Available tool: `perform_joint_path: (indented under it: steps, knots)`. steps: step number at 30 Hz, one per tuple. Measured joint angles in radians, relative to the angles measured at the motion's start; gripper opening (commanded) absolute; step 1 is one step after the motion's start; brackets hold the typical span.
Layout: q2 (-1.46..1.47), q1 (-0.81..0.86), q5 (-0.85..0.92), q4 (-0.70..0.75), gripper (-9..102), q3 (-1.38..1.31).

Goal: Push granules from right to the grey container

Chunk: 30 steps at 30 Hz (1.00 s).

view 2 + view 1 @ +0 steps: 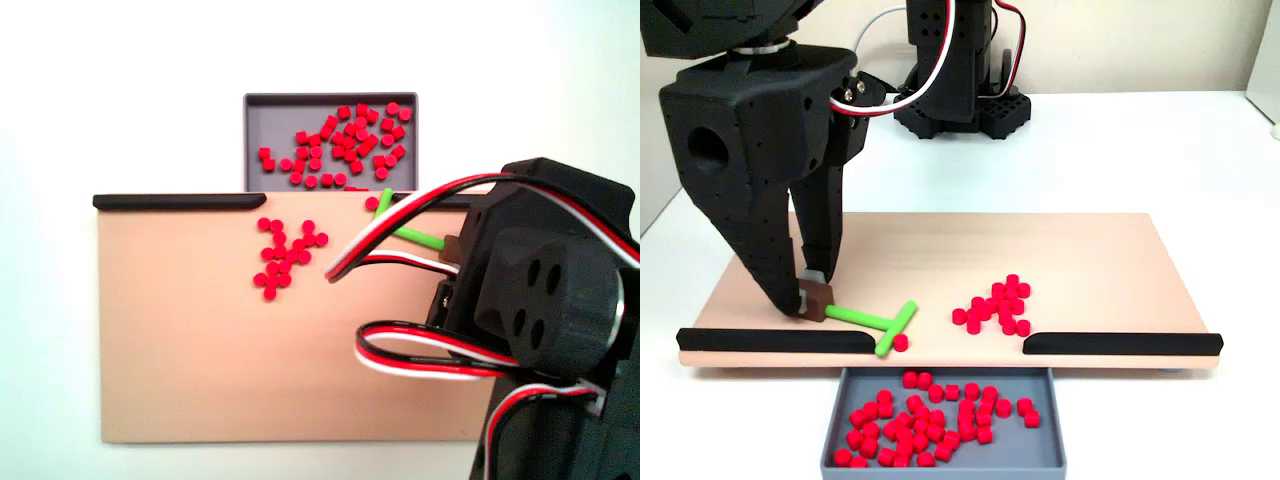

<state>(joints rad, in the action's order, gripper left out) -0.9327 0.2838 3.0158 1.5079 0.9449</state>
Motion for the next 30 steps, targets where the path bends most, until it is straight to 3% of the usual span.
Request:
perform_joint_path:
  steps: [21, 30]
  knots:
    - [0.0, -0.034, -0.175, 0.0, 0, 0.0]
    - [-0.003, -0.078, -0.365, 0.0, 0, 0.0]
